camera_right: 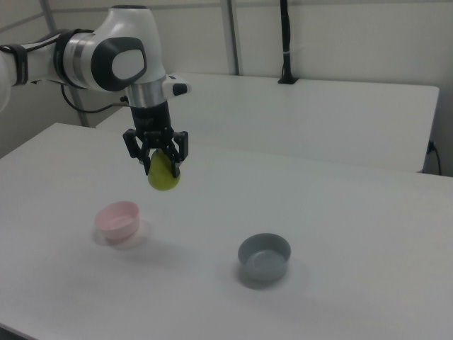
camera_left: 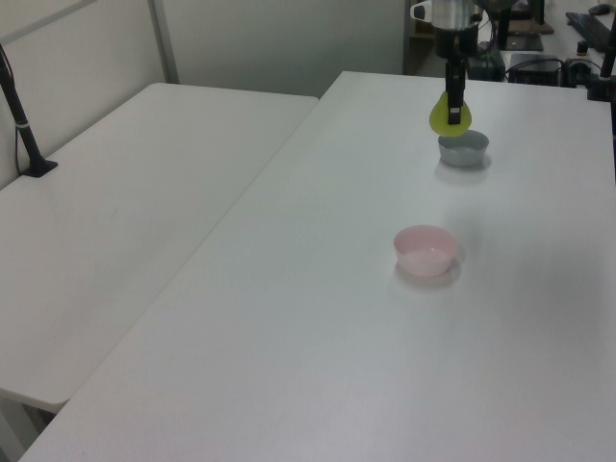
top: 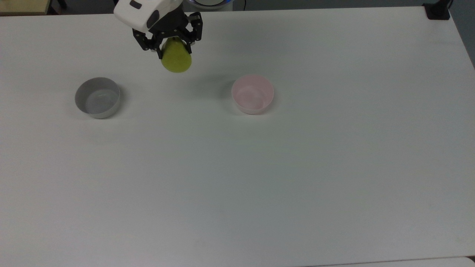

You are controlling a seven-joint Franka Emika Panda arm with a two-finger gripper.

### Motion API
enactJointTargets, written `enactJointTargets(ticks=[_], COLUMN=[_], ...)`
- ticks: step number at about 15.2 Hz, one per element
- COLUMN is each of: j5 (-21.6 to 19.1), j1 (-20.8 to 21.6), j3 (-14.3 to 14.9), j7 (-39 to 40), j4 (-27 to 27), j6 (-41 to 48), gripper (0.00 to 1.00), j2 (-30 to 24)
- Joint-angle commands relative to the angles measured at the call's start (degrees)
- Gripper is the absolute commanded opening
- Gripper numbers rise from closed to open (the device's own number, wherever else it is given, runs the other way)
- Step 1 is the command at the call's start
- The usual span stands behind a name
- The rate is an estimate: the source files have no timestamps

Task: Pick up a pear from the bowl
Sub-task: 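Carry the pear beside the pink bowl and lower it to the table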

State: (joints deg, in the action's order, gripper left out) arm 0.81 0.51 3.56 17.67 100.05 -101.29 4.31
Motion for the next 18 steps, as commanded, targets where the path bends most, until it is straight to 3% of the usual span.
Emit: enactJointTargets(ticks=[1,6,16,18], j5=[0.1,2.3,2.5,3.4], j1=[0.0,0.1,0.6,0.5], j3=[-0.7,-0.6,-0.6,-0.6], j7=[0.8,2.4,5.8,5.7], j4=[0.7,3.2,5.6,5.7], j6=[-3.8,-10.0,-13.3,-14.7], gripper=[0.17,0.17,0.18,0.26], j2=[2.9,8.3,12.6,13.5])
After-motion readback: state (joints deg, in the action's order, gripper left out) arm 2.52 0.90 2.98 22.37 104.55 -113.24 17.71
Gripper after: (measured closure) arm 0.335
